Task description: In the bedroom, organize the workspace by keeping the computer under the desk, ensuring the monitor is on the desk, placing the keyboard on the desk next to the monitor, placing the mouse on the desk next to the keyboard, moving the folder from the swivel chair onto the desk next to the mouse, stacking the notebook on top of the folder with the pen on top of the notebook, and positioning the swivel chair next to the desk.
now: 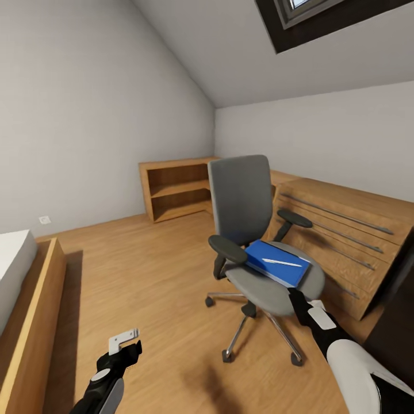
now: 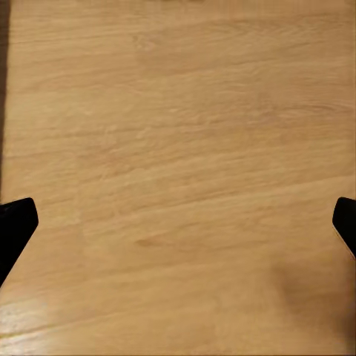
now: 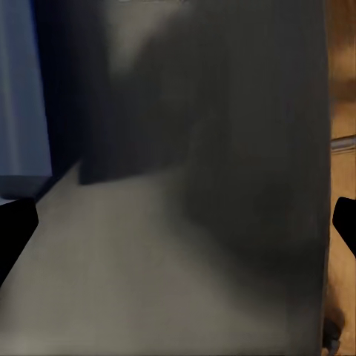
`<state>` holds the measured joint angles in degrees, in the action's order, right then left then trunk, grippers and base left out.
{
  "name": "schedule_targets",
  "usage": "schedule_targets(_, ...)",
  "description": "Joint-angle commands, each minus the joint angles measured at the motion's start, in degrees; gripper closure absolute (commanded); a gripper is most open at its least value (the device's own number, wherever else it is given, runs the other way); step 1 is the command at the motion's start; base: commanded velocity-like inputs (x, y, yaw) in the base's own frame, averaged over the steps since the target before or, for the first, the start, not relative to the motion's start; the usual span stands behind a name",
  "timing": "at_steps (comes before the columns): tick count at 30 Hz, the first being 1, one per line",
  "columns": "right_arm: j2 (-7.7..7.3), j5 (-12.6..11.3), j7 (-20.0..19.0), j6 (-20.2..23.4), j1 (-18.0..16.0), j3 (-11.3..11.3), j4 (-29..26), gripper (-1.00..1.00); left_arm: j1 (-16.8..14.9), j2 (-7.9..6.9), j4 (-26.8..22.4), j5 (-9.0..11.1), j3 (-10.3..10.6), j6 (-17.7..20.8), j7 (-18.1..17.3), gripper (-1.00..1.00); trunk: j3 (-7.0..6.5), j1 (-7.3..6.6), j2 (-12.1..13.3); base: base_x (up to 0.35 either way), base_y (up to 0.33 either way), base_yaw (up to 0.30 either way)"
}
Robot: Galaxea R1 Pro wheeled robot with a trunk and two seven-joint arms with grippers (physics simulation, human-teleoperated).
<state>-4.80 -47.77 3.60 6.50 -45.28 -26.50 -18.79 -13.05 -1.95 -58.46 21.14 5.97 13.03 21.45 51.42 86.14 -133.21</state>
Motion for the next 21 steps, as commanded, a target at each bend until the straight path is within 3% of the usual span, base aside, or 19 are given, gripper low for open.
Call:
schedule_targets(1, 0.05, -0.66, 0.27, 0.27, 0.02, 0.04, 0.86, -1.0, -0.04, -0.08, -0.08, 0.47, 0.27, 0.16, 0.52, -1.0, 0.06, 0.04, 0.0, 0.321, 0.0, 0.0)
schedule_targets(21, 0.05, -0.66, 0.14, 0.1, 0.02, 0.04, 0.86, -1.0, -0.03, -0.1, -0.06, 0.4, 0.27, 0.16, 0.57, -1.0, 0.06, 0.04, 0.0, 0.303, 0.0, 0.0)
